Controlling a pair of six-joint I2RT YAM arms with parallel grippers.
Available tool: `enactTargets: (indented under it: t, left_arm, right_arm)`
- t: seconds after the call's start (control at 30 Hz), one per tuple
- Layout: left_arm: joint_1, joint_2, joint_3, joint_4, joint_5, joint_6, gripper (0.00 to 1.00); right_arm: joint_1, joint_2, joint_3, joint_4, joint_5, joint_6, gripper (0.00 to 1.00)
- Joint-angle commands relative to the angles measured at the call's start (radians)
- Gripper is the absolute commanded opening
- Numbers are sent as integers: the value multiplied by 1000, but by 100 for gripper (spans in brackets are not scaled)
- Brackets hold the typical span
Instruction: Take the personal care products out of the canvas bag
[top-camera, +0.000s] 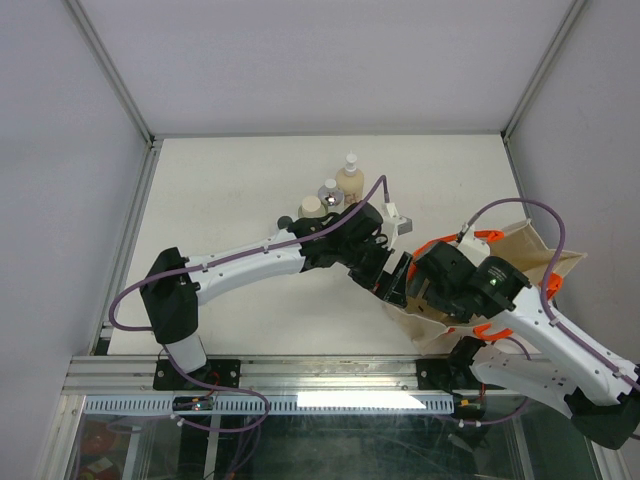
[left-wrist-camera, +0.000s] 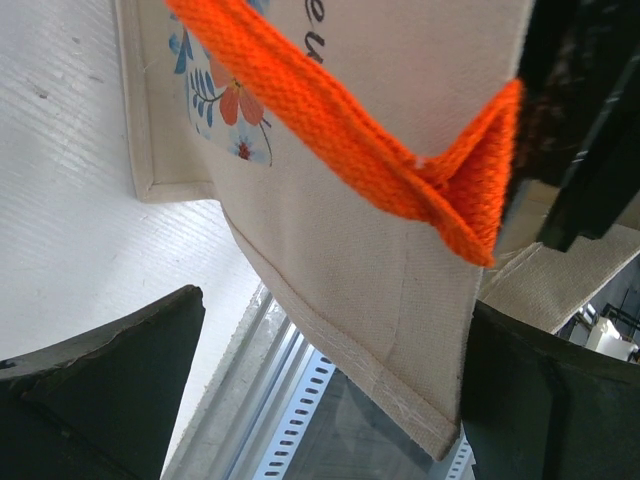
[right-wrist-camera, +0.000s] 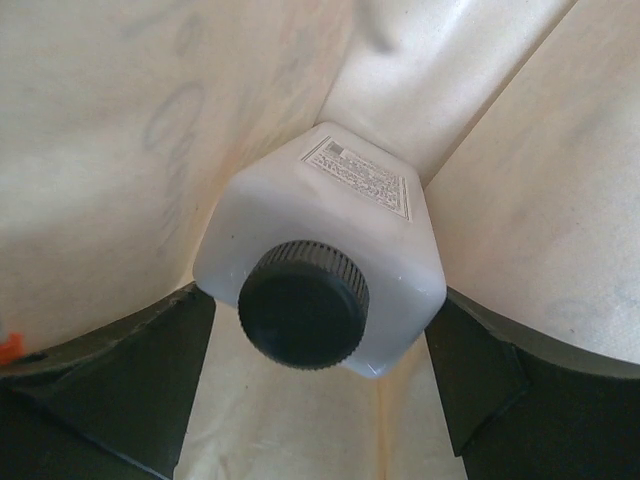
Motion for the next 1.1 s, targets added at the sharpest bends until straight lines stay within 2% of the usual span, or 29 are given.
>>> enactTargets:
  t: [0.0,0.1,0.3,0.47,0.63,0.8,1.03,1.07]
  left_arm:
    - [-12,6,28,-28,4,36,99]
    - [-12,9,31,-27,9,38,99]
    - [-12,16,37,-30,7,38,99]
    - [-12,23,46,-30,4,38,99]
    - [-12,27,50,-32,2,38,99]
    - [-12,29,55,-32,0,39,99]
    - [-11,29,57,-32,-7,34,99]
    - [-12,29,57,-31,-8,32,99]
  right_arm:
    - [-2,45,-1,53,58,44,93]
    - [-2,37,5,54,78,84,99]
    - [-10,34,-15,31,96,220,100]
    - [-10,35,-42,21,80,308,94]
    - [-13,50,-54,30,91,312,85]
    - [-14,71,-23,35,119,272,63]
    - [-16,64,69,53,156,94,4]
    - [-15,64,81,60,161,63,0]
